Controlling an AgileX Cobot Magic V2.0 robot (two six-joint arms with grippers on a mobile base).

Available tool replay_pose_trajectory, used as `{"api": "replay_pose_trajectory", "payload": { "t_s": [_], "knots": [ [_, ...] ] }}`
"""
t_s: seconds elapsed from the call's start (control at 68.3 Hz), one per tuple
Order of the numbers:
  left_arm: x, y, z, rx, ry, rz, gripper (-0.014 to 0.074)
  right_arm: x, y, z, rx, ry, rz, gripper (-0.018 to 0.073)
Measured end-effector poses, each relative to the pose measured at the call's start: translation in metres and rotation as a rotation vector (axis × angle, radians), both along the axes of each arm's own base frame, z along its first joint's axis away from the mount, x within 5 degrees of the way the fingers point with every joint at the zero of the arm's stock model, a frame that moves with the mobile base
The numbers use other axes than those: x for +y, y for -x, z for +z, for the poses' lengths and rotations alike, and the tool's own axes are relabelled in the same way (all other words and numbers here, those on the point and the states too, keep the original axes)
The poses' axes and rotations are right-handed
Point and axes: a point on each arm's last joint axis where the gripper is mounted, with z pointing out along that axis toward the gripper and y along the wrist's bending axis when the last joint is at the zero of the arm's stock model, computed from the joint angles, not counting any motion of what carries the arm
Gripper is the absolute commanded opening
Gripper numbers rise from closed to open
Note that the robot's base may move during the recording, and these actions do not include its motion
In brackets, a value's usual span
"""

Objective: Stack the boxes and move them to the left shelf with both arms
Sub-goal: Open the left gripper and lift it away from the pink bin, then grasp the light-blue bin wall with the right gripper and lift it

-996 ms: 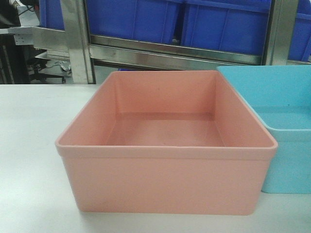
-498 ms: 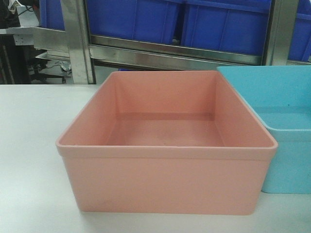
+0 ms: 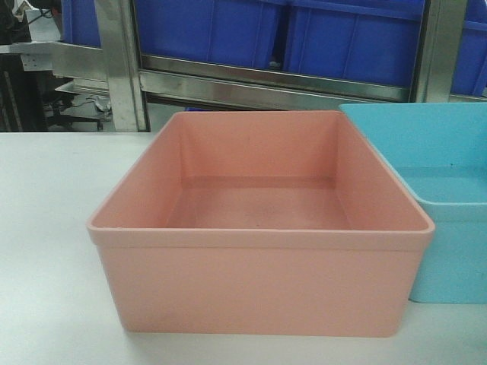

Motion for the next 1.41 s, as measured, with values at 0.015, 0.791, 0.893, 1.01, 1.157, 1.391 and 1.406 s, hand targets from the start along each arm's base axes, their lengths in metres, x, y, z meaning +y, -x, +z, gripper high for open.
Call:
{"api": "replay_pose_trajectory", "payload": {
  "t_s": [0.015,0.791,0.893,1.01,1.157,1.391,1.406],
  "knots": [
    [0.000,0.000,0.000,0.000,0.000,0.000,-0.0012,0.000,0.000,0.000,0.000,0.000,0.000,0.0055],
    [0.000,0.000,0.000,0.000,0.002,0.000,-0.0012,-0.006,-0.049,0.062,0.695,0.023,0.008,0.0055],
    [0.000,0.000,0.000,0.000,0.002,0.000,-0.0012,-0.007,-0.067,0.066,0.798,0.005,0.015,0.0058],
    [0.000,0.000,0.000,0.000,0.002,0.000,-0.0012,-0.007,-0.090,0.071,0.864,-0.035,0.031,0.0058],
    [0.000,0.000,0.000,0.000,0.002,0.000,-0.0012,-0.010,-0.124,0.076,0.990,-0.059,0.040,0.0057],
    [0.000,0.000,0.000,0.001,0.001,0.000,-0.0012,-0.018,-0.194,0.088,1.147,-0.062,0.047,0.0111],
    [0.000,0.000,0.000,0.001,0.001,0.000,-0.0012,-0.020,-0.198,0.088,1.155,-0.064,0.044,0.0126]
  ]
}}
